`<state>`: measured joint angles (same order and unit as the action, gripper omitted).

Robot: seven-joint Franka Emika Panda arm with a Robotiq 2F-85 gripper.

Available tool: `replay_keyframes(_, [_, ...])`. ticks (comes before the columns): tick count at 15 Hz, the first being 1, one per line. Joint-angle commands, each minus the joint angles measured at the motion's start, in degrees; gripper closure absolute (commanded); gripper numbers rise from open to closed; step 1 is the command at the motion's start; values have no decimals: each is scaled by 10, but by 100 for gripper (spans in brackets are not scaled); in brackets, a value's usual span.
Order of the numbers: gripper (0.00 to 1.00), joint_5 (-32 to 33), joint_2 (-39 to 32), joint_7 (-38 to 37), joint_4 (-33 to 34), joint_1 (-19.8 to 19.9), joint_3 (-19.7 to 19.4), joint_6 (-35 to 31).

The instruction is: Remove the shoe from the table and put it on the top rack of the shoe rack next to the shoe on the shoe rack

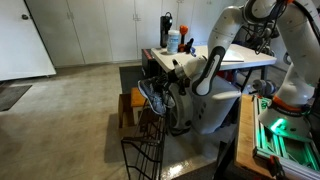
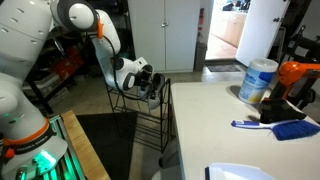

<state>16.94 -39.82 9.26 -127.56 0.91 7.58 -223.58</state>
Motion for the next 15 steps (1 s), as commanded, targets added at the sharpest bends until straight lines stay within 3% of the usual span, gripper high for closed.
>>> replay_keyframes(1, [95, 26, -25, -20, 27, 1, -5, -25])
replay_keyframes(9, [92, 61, -33, -43, 38, 16, 0, -13])
replay_keyframes(10, [68, 60, -30, -46, 36, 17, 0, -12])
replay_keyframes(12, [66, 51, -26, -45, 32, 13, -4, -21])
replay_keyframes(15, [43, 36, -12, -39, 19, 6, -10, -40])
